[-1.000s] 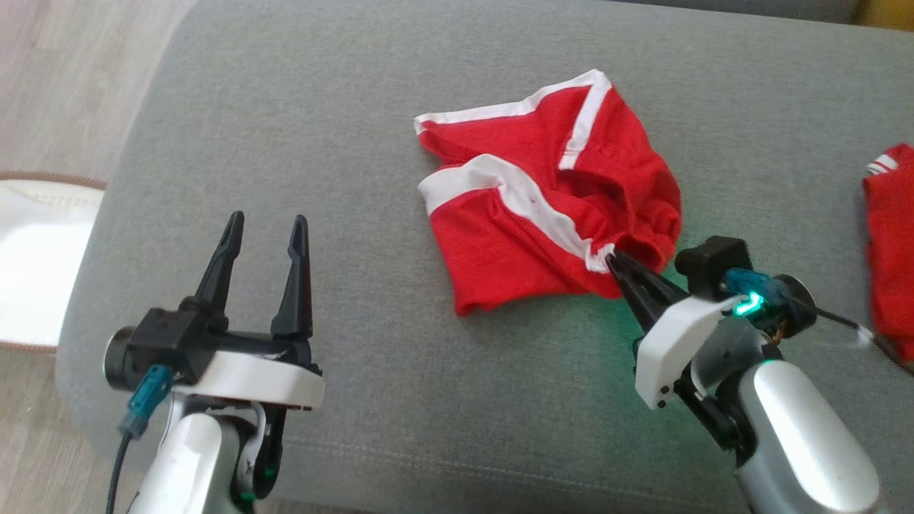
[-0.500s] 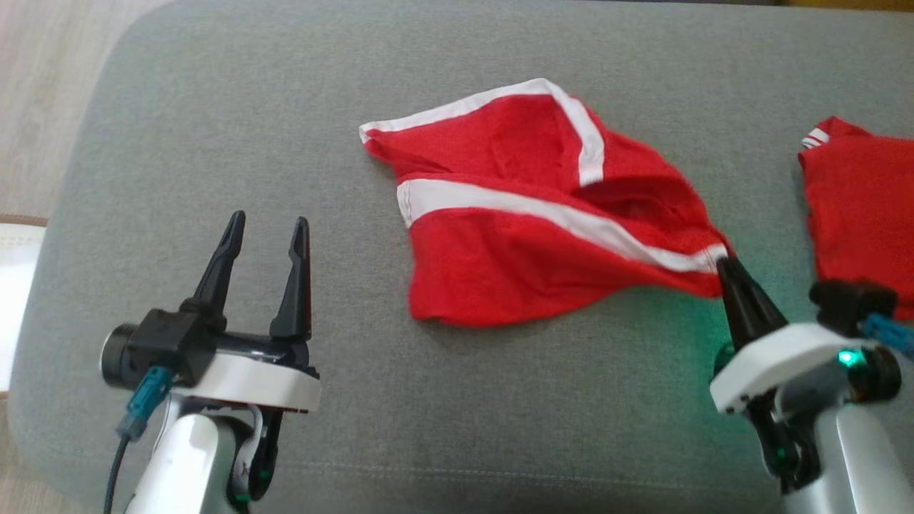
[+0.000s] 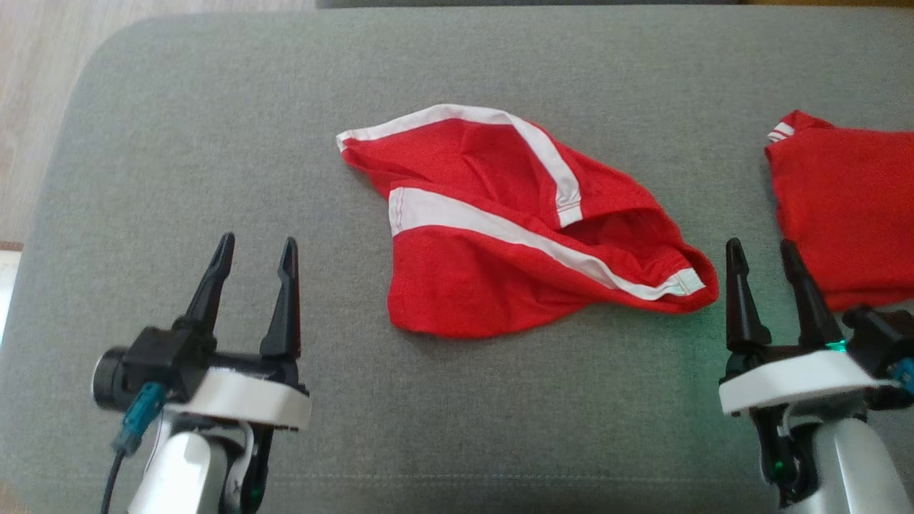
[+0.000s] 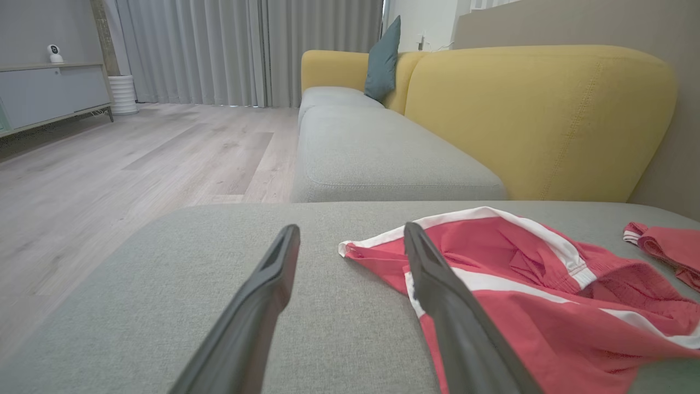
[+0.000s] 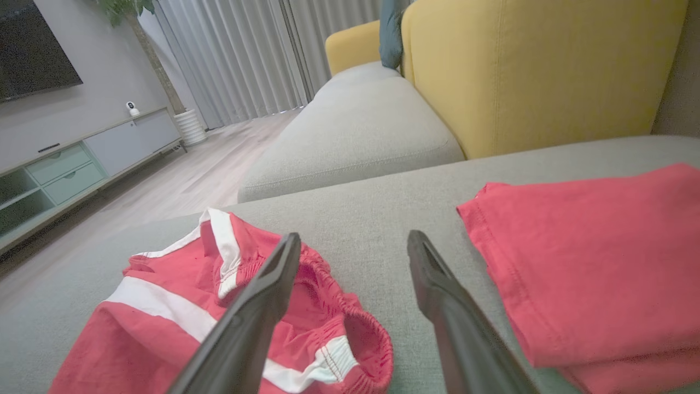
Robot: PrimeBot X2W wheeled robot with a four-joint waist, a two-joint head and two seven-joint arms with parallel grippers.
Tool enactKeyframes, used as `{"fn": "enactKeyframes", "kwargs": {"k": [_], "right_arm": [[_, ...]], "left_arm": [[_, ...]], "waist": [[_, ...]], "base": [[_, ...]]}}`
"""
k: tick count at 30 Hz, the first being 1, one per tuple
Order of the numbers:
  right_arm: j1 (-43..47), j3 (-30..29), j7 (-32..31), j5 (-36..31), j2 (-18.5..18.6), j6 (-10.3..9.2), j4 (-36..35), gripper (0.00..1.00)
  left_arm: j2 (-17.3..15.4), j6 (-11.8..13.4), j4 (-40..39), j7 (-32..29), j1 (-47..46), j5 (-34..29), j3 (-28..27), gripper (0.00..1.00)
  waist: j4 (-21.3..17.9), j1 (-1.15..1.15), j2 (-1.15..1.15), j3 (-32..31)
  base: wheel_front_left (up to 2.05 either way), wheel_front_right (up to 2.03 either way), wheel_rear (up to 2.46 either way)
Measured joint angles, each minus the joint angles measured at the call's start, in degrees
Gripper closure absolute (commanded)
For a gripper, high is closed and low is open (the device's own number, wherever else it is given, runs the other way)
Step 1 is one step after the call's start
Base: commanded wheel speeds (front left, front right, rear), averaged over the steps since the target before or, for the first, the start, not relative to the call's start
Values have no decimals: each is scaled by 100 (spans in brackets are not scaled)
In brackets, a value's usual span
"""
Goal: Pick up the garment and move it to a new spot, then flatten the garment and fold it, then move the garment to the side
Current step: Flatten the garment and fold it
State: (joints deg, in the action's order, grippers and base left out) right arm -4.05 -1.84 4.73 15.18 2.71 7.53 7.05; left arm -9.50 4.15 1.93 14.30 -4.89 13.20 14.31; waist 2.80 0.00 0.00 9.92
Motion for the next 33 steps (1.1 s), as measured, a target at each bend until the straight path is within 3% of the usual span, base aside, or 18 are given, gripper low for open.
{"fn": "enactKeyframes", "kwargs": {"k": [6,11,26,33], "right_arm": [[331,189,-130,-490,-5,0,-605,0],[581,330,-322,-524,-8,0,-976,0],[722,341,-425,-408,-8,0,-1187,0],[649,519,-425,-312,-9,0,-1181,0]], "left_arm": [[-88,91,-12,-12,182,7,-33,0],[-107,138,-49,-62,327,63,-37,0],[-163,130,-66,-220,349,105,15,0],[-75,-413,465,-912,-557,430,385,0]], "waist": [[-103,0,0,-185],[-179,0,0,-303],[-296,0,0,-238],[-415,0,0,40]], "base": [[0,0,0],[0,0,0],[0,0,0],[0,0,0]]}}
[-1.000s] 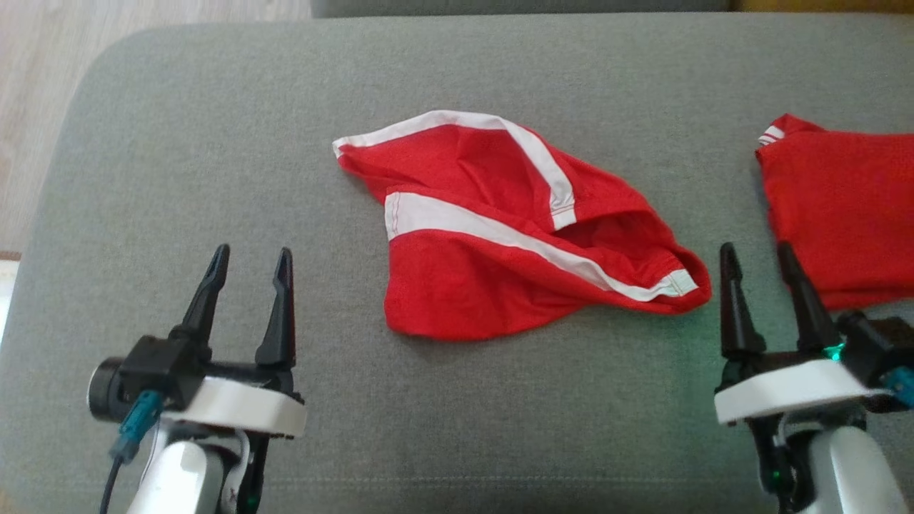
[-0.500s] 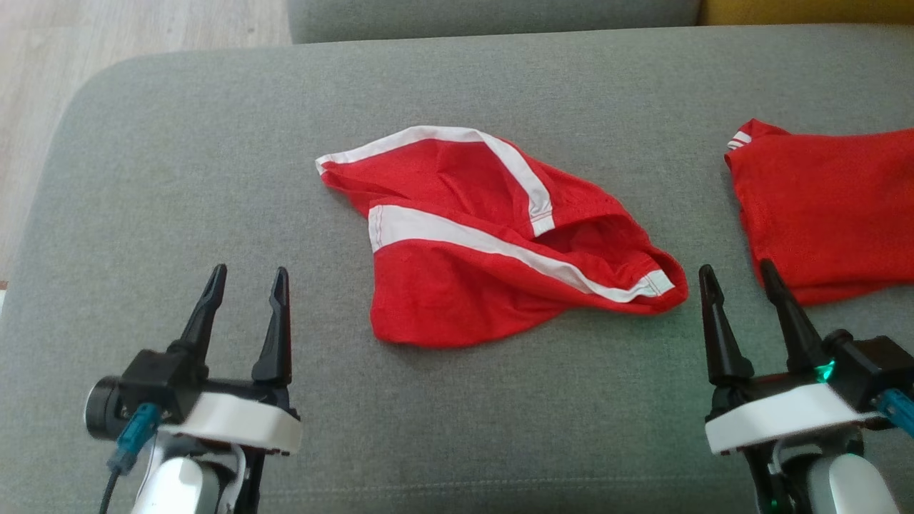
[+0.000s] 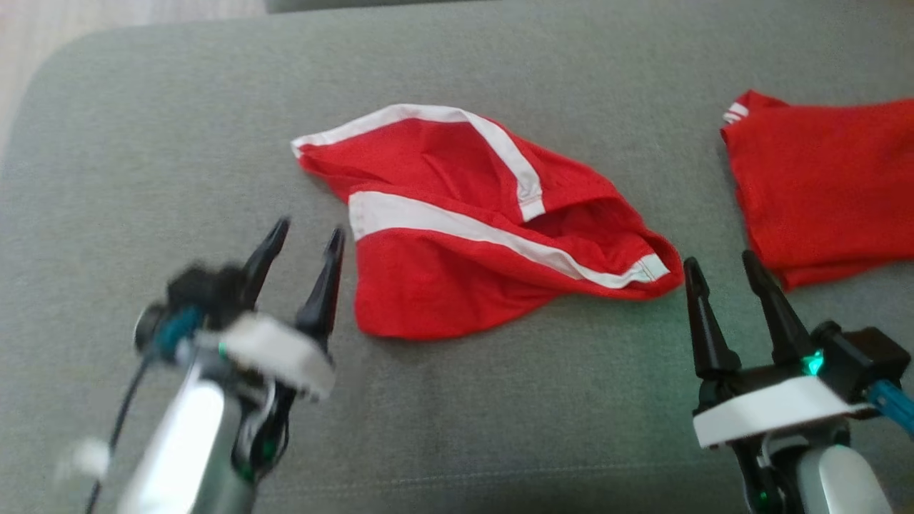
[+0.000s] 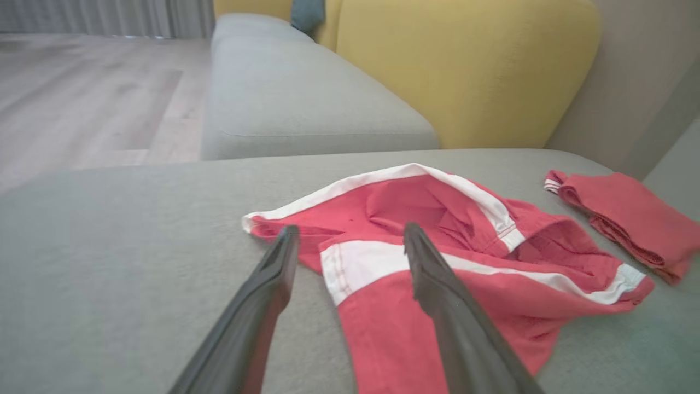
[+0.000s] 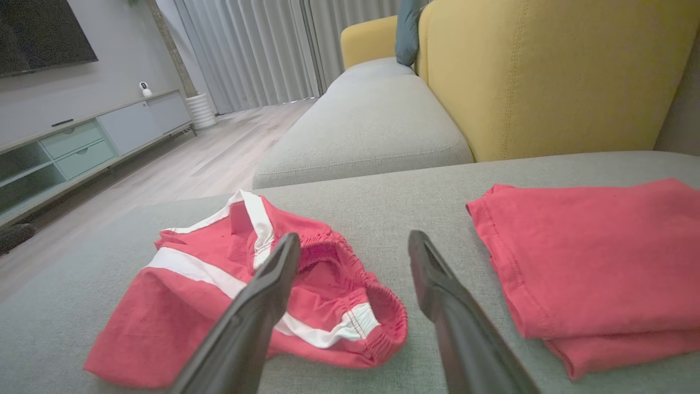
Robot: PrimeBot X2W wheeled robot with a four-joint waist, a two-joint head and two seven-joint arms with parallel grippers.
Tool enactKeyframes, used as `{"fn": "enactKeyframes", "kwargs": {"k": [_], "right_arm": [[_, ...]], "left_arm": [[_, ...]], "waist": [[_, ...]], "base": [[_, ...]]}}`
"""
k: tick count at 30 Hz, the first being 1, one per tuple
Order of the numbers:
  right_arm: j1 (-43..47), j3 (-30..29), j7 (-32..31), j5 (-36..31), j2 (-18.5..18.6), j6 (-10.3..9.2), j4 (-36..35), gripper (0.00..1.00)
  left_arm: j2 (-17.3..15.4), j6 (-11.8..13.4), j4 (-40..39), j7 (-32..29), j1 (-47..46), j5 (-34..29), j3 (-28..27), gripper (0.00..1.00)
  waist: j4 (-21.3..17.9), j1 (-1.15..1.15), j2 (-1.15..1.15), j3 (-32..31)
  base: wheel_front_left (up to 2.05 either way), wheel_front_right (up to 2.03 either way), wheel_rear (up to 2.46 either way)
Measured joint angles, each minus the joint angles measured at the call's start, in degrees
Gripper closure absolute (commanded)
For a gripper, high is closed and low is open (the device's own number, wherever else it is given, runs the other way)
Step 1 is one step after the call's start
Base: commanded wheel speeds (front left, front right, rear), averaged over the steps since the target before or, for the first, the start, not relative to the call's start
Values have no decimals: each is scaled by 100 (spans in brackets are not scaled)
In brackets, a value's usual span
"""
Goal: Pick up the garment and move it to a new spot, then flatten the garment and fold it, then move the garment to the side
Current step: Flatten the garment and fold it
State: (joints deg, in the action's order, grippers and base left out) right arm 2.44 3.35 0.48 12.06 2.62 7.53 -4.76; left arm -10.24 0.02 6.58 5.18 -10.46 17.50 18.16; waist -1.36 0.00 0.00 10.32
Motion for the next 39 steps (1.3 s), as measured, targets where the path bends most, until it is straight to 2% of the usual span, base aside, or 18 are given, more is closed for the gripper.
{"fn": "enactKeyframes", "kwargs": {"k": [4,9,14,21,22,23,24,26,27,32,37,39], "right_arm": [[-182,62,8,56,0,0,54,0],[-319,179,66,155,0,0,179,0],[-318,190,155,224,0,0,283,0],[-354,202,207,282,0,0,363,0],[-372,202,205,282,0,0,370,0],[-393,201,205,296,0,0,381,0],[-413,198,205,311,0,0,388,0],[-419,197,205,313,0,0,390,0],[-419,192,205,315,0,0,397,0],[-419,166,122,285,0,0,424,0],[-452,293,-654,67,25,0,738,0],[-483,356,-777,53,53,0,783,0]], "left_arm": [[130,-255,675,-582,-811,310,54,0],[188,-412,1773,-1235,-1447,734,-21,0],[186,-517,2470,-1522,-1756,946,-33,0],[177,-613,3012,-1555,-2037,988,15,0],[176,-613,3044,-1501,-2067,985,40,9],[176,-612,3075,-1462,-2084,979,68,25],[176,-612,3086,-1443,-2086,978,105,36],[180,-612,3108,-1390,-2084,969,152,72],[179,-612,3108,-1385,-2084,964,163,100],[149,-530,2985,-1216,-2079,733,303,100],[147,-482,2588,-1170,-1996,691,377,100],[142,-452,2499,-1169,-1982,665,399,100]], "waist": [[-173,0,0,169],[-410,0,0,380],[-580,1,0,528],[-627,0,0,587],[-624,0,0,583],[-619,0,0,575],[-611,0,0,567],[-589,0,0,549],[-575,0,0,539],[-473,0,0,491],[-327,0,0,450],[-293,0,0,452]], "base": [[0,0,0],[0,0,0],[0,0,0],[0,0,0],[0,0,0],[0,0,0],[0,0,0],[0,0,0],[0,0,0],[0,0,0],[0,0,0],[0,0,0]]}}
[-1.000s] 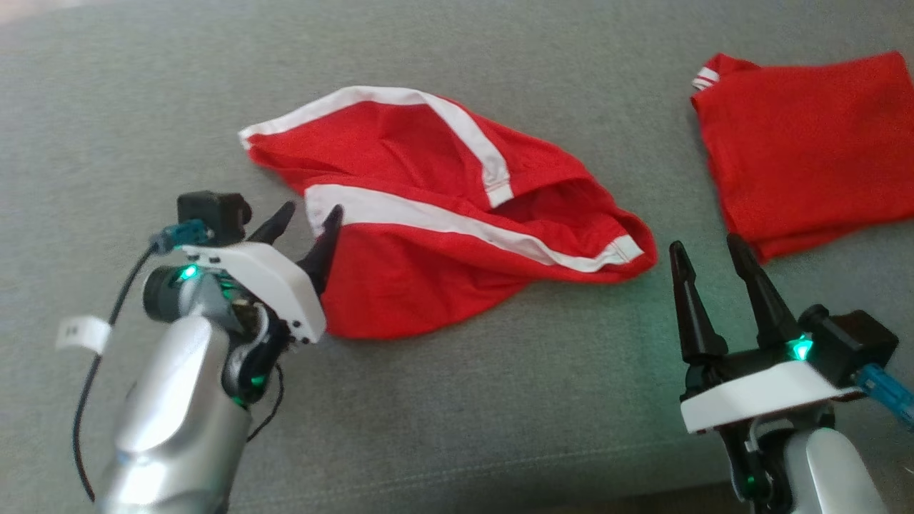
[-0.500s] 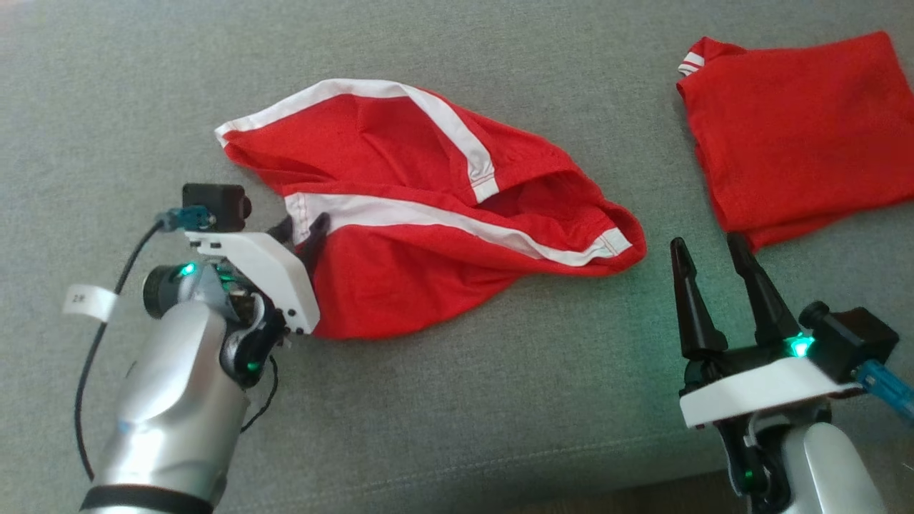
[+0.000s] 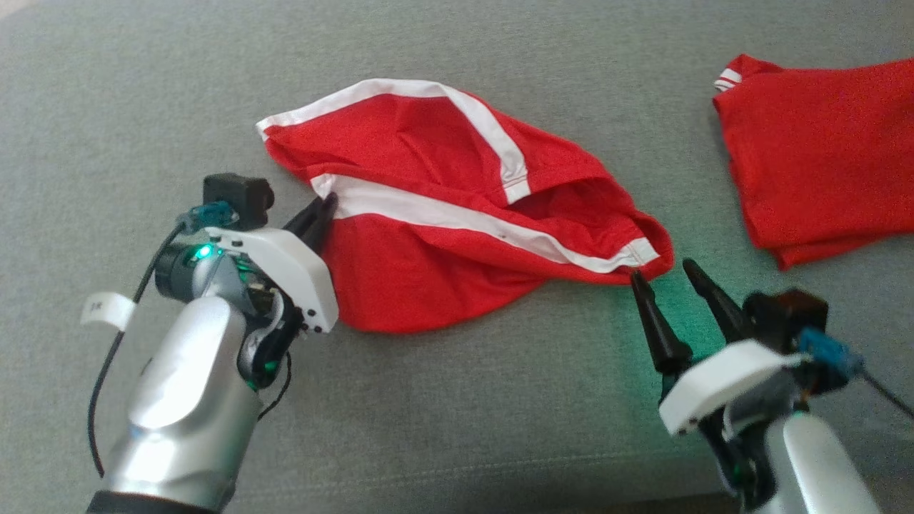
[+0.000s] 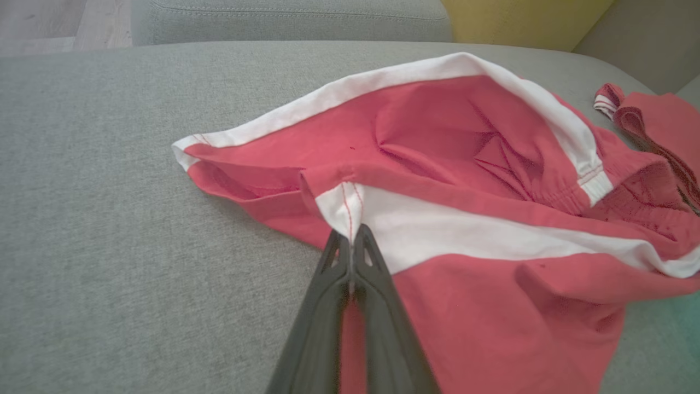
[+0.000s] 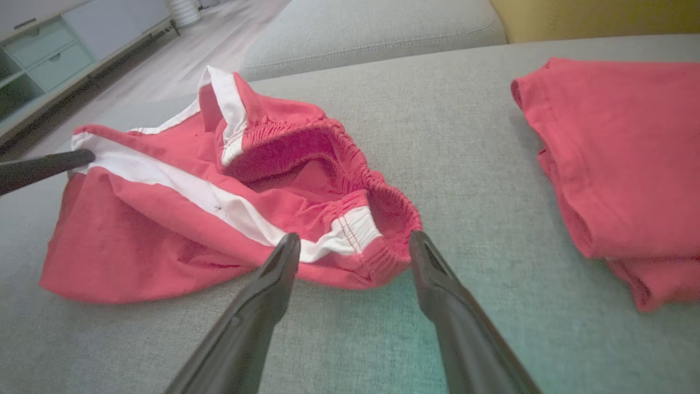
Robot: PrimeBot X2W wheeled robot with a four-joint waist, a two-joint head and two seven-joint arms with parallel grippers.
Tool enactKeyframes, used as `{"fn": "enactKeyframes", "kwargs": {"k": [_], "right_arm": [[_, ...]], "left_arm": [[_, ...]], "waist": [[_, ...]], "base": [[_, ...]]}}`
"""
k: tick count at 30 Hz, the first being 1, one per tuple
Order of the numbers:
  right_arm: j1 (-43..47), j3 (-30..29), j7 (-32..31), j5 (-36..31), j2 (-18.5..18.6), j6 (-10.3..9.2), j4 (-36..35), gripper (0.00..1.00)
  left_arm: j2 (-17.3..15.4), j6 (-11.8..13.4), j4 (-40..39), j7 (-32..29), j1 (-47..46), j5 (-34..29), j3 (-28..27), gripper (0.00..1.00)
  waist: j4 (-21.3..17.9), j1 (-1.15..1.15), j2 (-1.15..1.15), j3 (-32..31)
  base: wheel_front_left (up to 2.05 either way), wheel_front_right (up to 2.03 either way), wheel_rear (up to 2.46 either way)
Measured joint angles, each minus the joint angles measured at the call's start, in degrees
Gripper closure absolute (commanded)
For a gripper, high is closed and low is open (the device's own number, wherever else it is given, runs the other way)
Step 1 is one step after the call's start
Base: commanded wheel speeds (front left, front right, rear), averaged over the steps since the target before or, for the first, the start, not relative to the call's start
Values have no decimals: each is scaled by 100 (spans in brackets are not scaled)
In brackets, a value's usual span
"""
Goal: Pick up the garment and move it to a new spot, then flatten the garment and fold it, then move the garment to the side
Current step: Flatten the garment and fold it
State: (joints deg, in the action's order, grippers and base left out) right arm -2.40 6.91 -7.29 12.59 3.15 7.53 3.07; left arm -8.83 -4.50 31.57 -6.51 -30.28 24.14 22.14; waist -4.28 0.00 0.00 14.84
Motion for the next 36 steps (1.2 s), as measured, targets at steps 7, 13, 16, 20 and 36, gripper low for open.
{"fn": "enactKeyframes", "kwargs": {"k": [7,13,16,20,36], "right_arm": [[-883,268,-712,-11,371,0,424,0],[-927,409,-1087,181,480,0,689,100],[-931,405,-991,316,485,0,566,100],[-926,360,-652,443,500,0,160,100],[-1251,-480,-487,971,631,0,-1617,100]], "left_arm": [[-30,55,-553,-2,216,-33,126,100],[-86,62,-916,4,297,-36,158,100],[-153,121,-1147,97,386,-63,178,100],[-231,211,-1575,266,556,-167,183,100],[-810,534,-3942,704,494,-583,-127,100]], "waist": [[225,0,0,69],[349,0,0,113],[386,0,0,99],[418,0,0,10],[461,0,0,-870]], "base": [[0,0,0],[0,0,0],[0,0,0],[0,0,0],[0,0,0]]}}
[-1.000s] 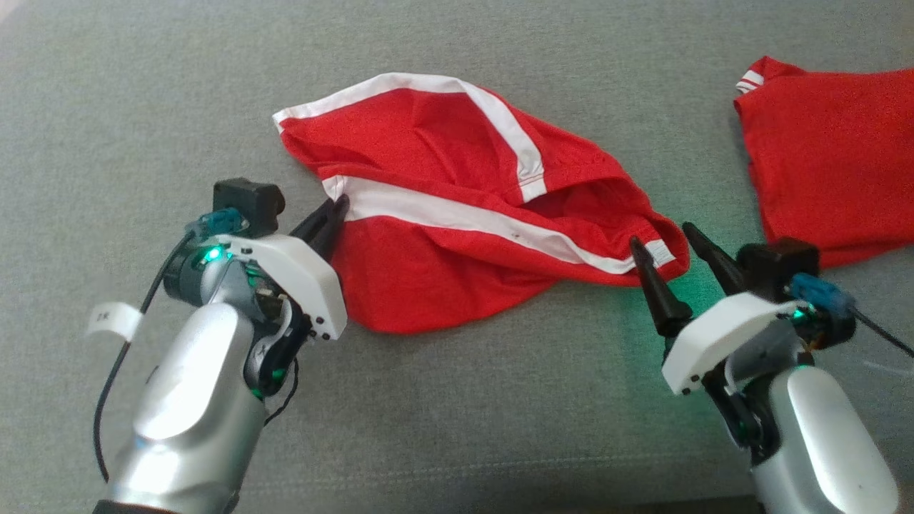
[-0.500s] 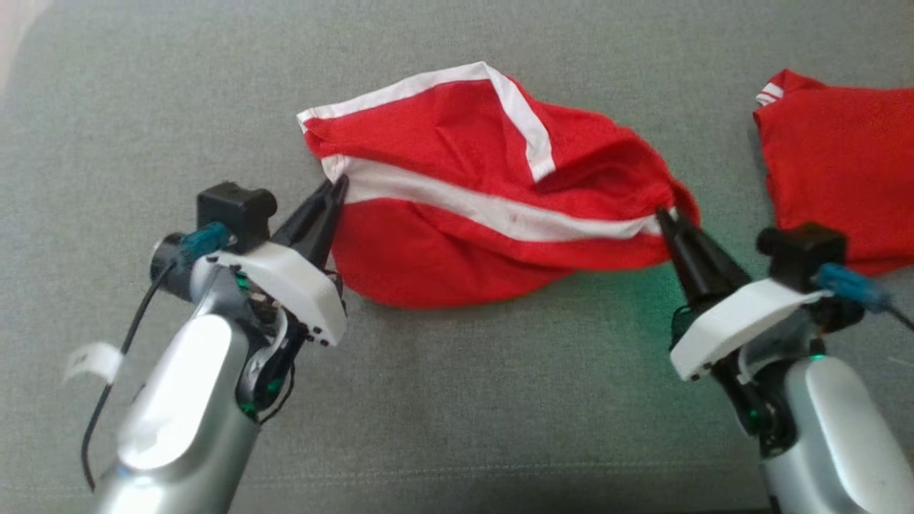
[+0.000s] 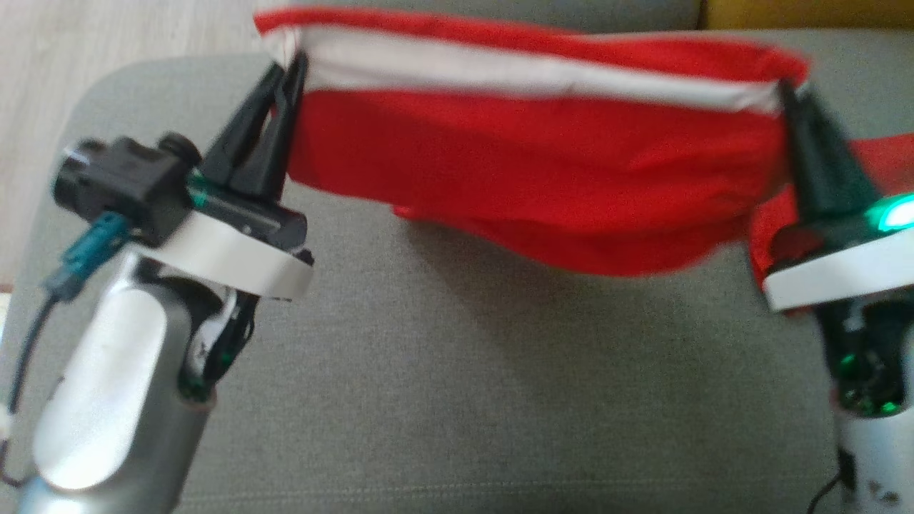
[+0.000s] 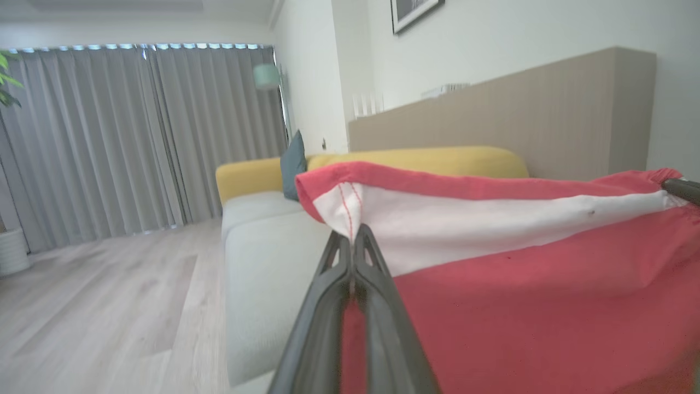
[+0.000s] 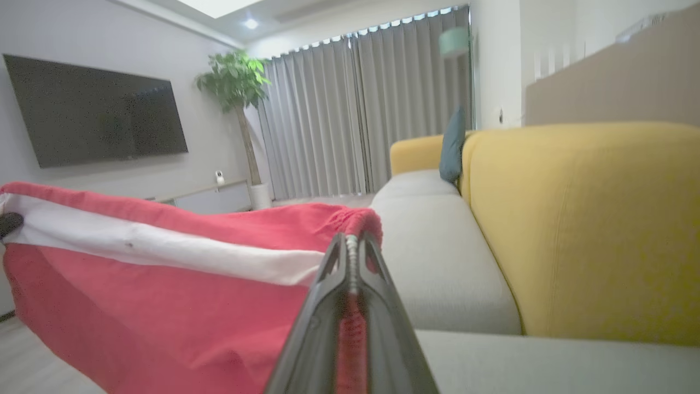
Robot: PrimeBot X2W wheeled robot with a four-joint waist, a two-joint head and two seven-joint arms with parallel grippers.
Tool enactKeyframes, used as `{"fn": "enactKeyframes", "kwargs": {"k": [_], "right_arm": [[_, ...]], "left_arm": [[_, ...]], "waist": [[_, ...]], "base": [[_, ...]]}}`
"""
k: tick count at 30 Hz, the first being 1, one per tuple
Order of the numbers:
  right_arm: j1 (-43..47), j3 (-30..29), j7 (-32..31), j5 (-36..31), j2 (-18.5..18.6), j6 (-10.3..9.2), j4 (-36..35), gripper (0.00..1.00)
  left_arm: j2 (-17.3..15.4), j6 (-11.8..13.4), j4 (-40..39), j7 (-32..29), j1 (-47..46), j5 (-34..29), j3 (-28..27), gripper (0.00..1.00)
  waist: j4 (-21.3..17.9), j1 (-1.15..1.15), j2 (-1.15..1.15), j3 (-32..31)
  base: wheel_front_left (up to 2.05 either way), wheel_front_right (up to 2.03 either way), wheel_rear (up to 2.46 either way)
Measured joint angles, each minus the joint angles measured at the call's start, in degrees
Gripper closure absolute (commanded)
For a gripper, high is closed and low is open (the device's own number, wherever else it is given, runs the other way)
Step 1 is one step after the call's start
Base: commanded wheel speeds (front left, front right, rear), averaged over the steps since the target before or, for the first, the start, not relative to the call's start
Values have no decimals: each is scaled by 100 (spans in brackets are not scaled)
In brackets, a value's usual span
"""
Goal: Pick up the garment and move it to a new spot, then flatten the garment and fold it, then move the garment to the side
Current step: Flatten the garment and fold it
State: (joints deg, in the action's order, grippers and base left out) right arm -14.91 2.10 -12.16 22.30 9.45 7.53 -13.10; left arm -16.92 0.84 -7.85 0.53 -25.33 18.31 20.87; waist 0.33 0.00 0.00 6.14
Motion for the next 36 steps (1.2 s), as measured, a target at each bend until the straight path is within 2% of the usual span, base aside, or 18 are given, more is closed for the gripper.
{"fn": "enactKeyframes", "kwargs": {"k": [5,9,11,15,19,20,27,32,36], "right_arm": [[-231,-231,-185,212,-20,0,-425,100],[-229,-320,-307,380,-94,0,-458,100],[-232,-324,-355,448,-126,0,-413,100],[-420,-248,-397,637,-142,0,-14,100],[-1154,-171,-225,724,-129,0,668,100],[-1154,-171,-225,724,-129,0,668,100],[-3357,365,667,789,-131,0,2482,100],[-4485,1043,1593,800,-164,0,3809,100],[-4667,1772,2205,1003,-242,0,4807,100]], "left_arm": [[-94,68,-494,-160,-241,1,-155,100],[-89,67,-573,-255,-347,107,-156,100],[-65,48,-497,-294,-377,210,-151,100],[108,-154,138,-105,-720,449,-143,100],[330,-391,1237,245,-1450,525,-131,100],[330,-391,1237,245,-1450,525,-131,100],[556,-598,3616,1150,-3262,472,-186,100],[690,-700,4738,1381,-4117,345,-261,100],[838,-758,5136,1418,-4089,338,-344,100]], "waist": [[-2,0,0,-223],[12,0,0,-281],[25,0,0,-251],[44,0,0,-100],[47,0,0,162],[47,0,0,162],[-50,1,0,681],[-168,1,0,981],[-210,1,0,1236]], "base": [[0,0,0],[0,0,0],[0,0,0],[0,0,0],[0,0,0],[0,0,0],[0,0,0],[0,0,0],[0,0,0]]}}
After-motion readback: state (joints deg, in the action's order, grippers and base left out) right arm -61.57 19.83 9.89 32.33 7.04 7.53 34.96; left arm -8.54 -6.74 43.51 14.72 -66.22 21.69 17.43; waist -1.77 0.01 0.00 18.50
